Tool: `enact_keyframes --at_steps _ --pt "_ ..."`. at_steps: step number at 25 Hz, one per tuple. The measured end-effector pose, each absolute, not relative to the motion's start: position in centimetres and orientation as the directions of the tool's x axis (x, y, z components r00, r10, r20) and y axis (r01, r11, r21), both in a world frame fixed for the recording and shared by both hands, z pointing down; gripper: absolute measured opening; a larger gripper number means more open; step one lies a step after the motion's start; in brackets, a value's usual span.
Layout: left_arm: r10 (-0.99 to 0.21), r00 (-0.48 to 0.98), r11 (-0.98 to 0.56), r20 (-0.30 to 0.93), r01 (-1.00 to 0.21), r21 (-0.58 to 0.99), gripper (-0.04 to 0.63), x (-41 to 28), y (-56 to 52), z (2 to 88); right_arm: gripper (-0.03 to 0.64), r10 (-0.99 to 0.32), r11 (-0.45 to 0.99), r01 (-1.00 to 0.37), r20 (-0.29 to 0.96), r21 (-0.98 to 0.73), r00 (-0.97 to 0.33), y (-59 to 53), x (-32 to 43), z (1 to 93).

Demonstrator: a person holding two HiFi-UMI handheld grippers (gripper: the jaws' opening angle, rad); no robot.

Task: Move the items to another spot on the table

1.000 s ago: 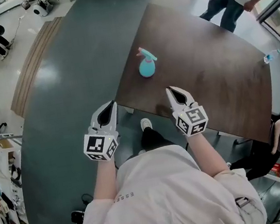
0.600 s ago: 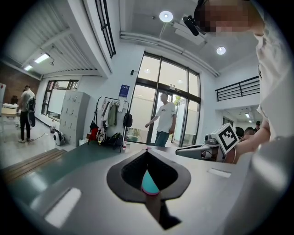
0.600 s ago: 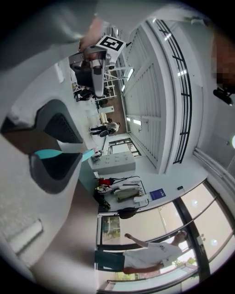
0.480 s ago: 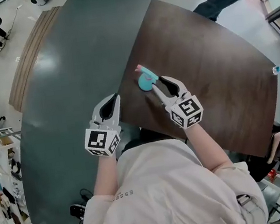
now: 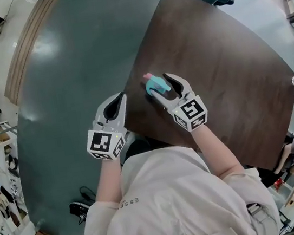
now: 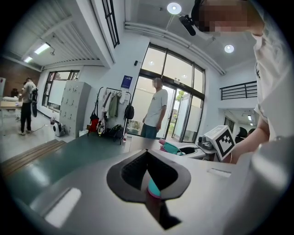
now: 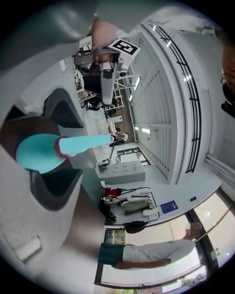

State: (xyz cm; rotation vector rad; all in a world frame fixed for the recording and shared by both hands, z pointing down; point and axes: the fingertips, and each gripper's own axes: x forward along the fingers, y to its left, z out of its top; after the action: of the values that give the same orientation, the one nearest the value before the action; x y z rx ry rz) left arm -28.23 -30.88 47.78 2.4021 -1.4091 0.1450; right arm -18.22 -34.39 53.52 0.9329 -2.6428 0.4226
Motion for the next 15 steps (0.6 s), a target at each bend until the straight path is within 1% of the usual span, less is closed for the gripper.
enact_keyframes --at_steps 3,5,6,8,15 --pt "-0.817 0.503 -0.440 0.281 -0.860 0.259 0.017 -28.6 -31.1 49.5 0.258 -0.546 0.749 -0.639 0.386 -0.173 -0.744 -34.7 -19.0 55.1" --pt "-0.815 0.504 -0.441 0.286 -0.859 0.258 0.017 -28.5 -31.3 49.3 0.242 -0.547 0.754 -0.636 0.381 -0.164 -0.746 -34.7 -18.9 54.9" --pt "-0.814 0.505 -0.443 0.286 -0.859 0.255 0.017 -28.5 -31.4 49.2 0.221 -0.548 0.755 -0.636 0.378 -0.159 -0.746 -34.7 -19.0 54.8" --pt "-0.813 0.508 -0.448 0.284 -0.858 0.251 0.017 -28.7 -31.6 49.3 0.151 -0.551 0.755 -0.637 0.377 -0.155 -0.745 -34.8 -19.3 55.0" --pt "-0.793 0.548 -0.493 0.264 -0.833 0.251 0.017 -29.6 -31.9 49.2 0.138 -0.590 0.719 -0.680 0.391 -0.142 -0.706 -34.7 -19.5 55.6"
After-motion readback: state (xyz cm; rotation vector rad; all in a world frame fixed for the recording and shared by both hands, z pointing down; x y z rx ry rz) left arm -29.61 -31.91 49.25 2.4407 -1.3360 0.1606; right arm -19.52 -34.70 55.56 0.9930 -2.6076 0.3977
